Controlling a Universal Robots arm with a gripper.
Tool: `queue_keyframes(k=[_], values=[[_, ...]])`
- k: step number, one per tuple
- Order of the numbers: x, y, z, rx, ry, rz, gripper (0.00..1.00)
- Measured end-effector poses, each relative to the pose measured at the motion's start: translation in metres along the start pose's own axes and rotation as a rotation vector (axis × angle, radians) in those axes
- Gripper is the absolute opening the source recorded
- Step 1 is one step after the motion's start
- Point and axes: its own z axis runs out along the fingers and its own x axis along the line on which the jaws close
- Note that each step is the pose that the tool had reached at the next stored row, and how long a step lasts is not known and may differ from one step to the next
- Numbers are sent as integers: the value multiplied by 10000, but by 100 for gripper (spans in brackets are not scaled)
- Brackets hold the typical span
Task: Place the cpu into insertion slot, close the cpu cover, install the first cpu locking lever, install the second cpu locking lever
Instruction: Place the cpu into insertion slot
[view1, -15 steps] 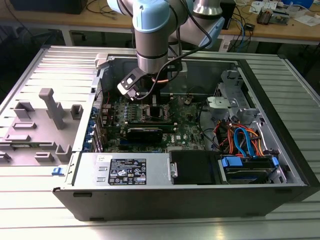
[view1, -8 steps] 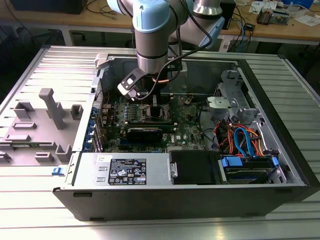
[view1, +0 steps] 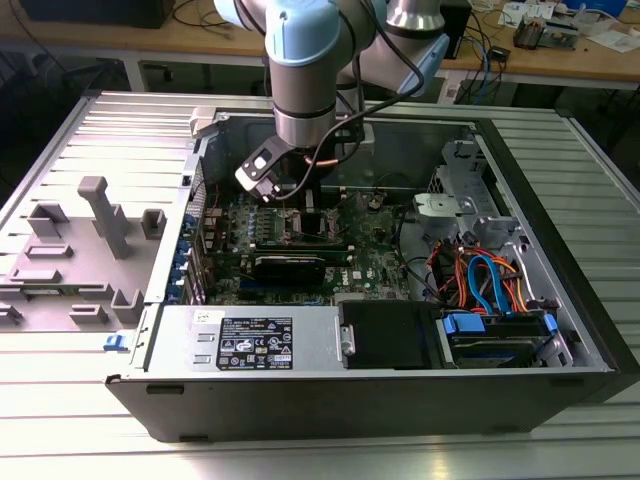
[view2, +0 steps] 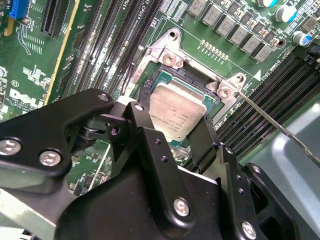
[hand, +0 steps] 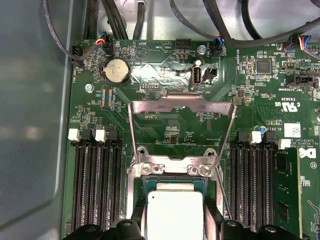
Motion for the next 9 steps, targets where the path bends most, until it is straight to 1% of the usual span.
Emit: queue_keyframes(k=[1, 2, 9], values=[[1, 0, 4, -6, 8, 1, 55], [0, 0, 3, -6, 3, 2, 60], [-2, -1, 2, -2, -2, 0, 60]])
